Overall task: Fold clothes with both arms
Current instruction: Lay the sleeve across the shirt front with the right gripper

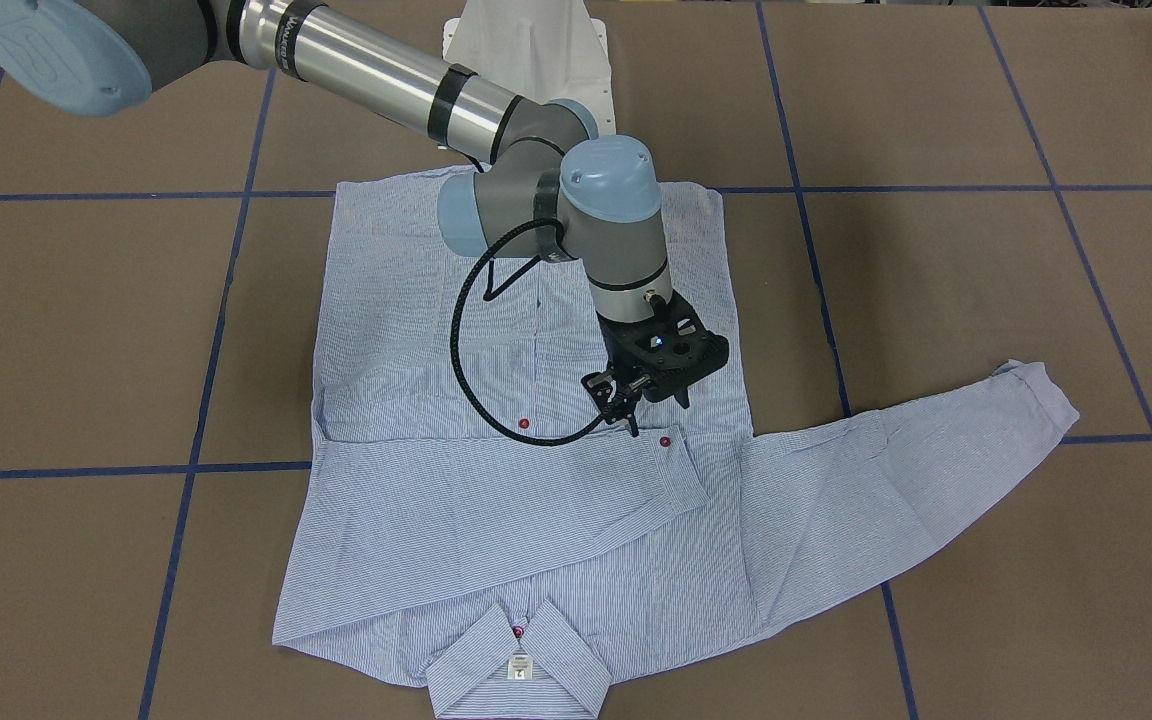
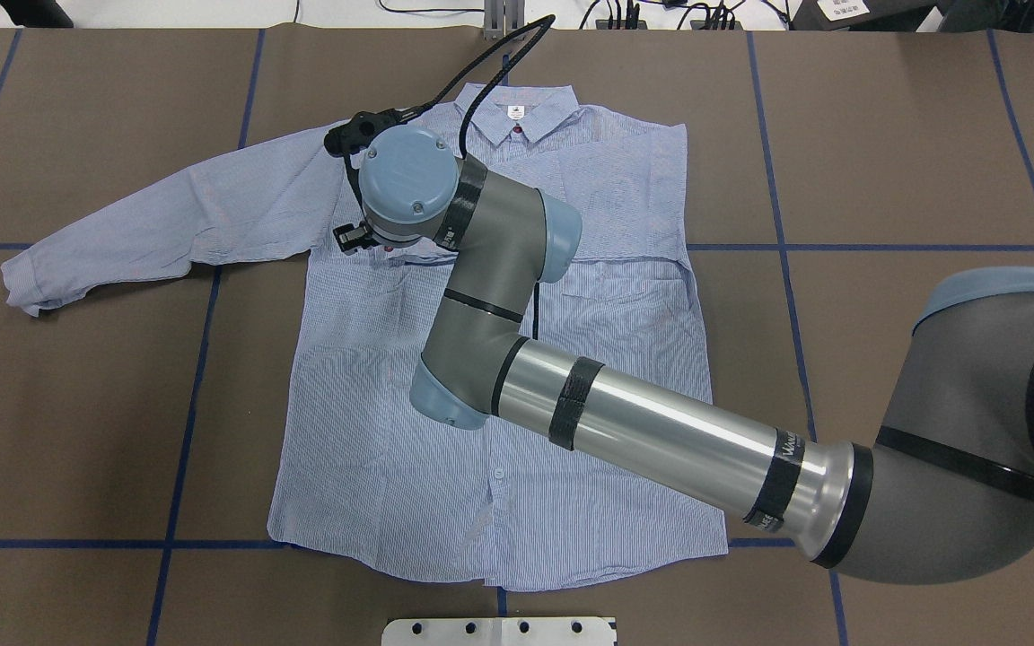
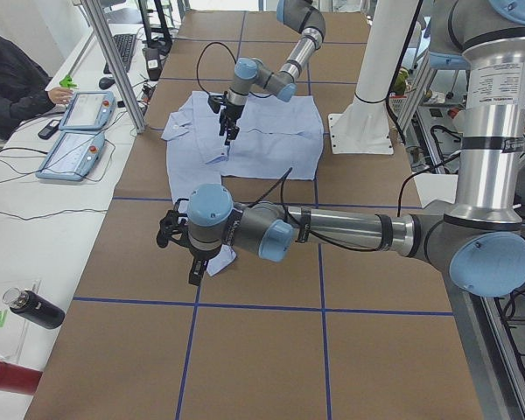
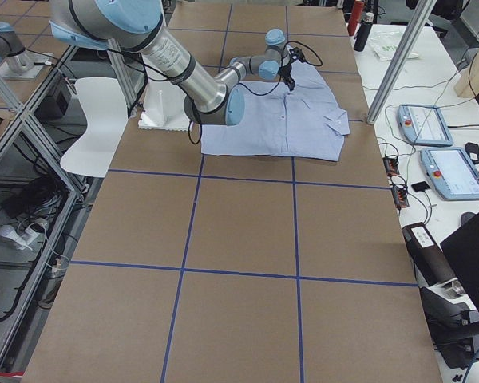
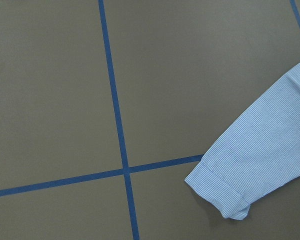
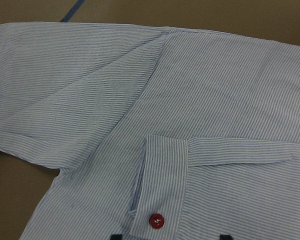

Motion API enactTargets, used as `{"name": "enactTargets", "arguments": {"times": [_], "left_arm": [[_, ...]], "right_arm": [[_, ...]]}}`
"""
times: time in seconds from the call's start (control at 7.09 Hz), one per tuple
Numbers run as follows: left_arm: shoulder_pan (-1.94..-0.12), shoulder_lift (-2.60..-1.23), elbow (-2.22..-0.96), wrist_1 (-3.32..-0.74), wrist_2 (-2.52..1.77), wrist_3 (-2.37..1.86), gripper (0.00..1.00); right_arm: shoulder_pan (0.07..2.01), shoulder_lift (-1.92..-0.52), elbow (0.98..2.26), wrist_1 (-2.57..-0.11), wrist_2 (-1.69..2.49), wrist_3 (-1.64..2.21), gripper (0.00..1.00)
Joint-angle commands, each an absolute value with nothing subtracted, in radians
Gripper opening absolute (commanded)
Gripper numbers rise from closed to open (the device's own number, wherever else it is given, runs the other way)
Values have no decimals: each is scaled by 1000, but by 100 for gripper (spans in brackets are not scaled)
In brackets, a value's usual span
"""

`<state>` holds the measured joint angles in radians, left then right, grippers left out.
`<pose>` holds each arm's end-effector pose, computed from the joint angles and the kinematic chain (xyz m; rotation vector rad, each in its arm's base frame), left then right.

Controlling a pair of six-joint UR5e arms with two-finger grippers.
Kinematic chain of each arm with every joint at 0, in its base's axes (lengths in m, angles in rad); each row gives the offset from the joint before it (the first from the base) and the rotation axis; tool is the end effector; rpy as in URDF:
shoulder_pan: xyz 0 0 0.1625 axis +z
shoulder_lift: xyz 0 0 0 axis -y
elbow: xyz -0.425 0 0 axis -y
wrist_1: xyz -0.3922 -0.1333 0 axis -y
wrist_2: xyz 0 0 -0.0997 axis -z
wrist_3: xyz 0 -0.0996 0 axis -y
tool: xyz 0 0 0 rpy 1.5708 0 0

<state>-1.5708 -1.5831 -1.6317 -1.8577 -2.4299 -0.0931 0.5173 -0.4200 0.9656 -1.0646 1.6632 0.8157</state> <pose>-0.0579 -0.5126 0.5845 0.2974 0.8636 0.0681 -0.6851 -0.5326 0.0949 0.5589 -0.8980 -0.2639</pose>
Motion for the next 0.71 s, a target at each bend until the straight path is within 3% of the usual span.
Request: {"name": "enactTargets", "arguments": {"times": [0.0,0.28,0.56], "left_arm": [[-1571,-1591,-1628,-1859,-2430,-100,99],[-1569,-1598,-1634,-1868,-2422,-188,99],[-1501,-1577,-1637,-2041,-2387,-430,99]], "right_arm": [[515,-416,960,-1066,1657,822,98],[518,-417,986,-1078,1661,897,99],[549,-425,1105,-1316,1701,897,99]]}}
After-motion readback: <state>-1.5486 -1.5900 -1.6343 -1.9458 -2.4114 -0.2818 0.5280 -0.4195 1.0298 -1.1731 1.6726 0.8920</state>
